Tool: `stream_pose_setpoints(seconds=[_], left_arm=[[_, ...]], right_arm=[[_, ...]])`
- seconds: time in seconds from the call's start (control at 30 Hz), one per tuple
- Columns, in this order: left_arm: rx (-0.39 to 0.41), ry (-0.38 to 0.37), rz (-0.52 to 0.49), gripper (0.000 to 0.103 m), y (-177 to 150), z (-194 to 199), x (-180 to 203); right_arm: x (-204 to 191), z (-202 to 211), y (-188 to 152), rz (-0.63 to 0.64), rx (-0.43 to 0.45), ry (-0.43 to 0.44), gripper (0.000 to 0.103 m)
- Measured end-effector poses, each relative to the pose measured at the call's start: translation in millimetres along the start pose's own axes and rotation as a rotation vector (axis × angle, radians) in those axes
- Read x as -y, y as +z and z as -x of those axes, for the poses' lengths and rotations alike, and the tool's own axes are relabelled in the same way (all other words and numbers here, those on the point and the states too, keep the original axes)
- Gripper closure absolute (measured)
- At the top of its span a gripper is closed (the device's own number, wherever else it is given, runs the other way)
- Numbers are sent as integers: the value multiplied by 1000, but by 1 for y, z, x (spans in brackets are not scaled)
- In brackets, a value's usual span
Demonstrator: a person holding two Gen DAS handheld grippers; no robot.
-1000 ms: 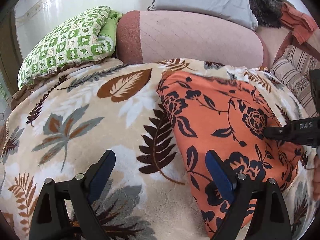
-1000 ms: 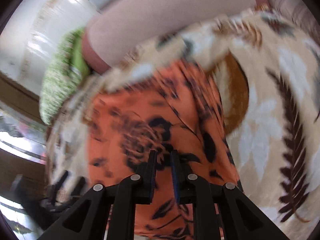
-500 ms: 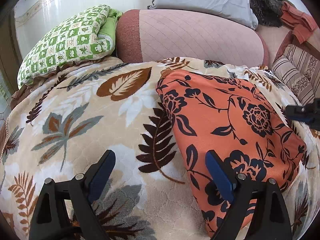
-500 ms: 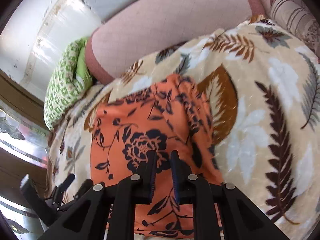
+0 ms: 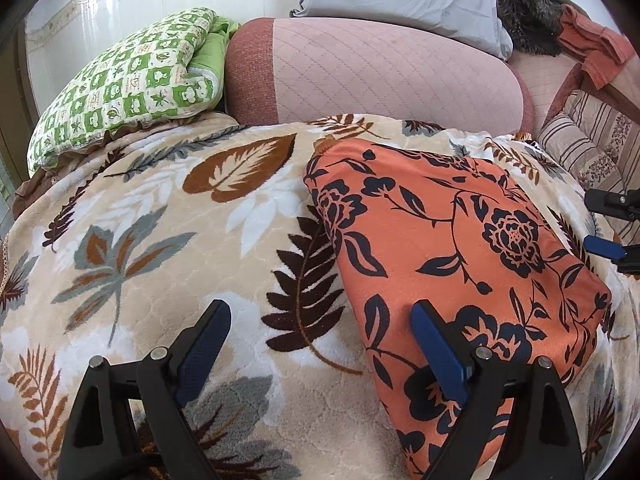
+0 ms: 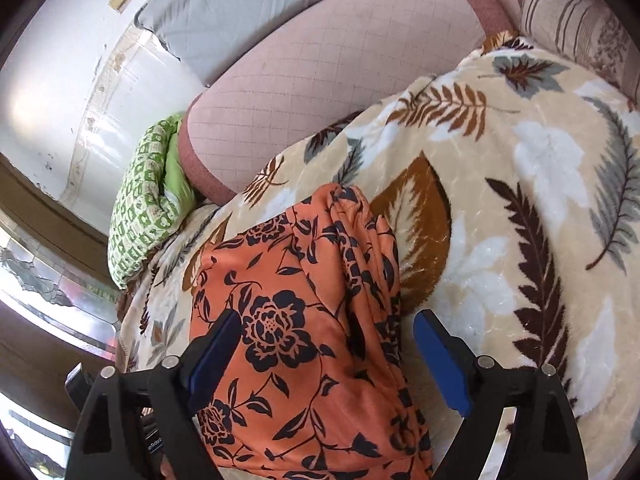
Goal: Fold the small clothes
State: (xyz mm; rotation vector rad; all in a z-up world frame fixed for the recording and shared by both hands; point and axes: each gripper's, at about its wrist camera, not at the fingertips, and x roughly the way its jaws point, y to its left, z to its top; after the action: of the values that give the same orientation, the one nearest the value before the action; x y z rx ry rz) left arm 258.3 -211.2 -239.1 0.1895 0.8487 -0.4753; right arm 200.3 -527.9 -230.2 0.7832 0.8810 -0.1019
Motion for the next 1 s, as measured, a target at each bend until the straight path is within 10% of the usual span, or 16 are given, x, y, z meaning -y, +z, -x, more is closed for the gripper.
stream_pose_setpoints(seconds=[0.43,1.0], left_arm=[[-38,-308,108,11,18,-8,-16],[-137,-456,124,11,9,-36,9]], right_arm=[[53,-33,22,-46,-101,204,13],[56,-83,28,-47,-217,330,13]])
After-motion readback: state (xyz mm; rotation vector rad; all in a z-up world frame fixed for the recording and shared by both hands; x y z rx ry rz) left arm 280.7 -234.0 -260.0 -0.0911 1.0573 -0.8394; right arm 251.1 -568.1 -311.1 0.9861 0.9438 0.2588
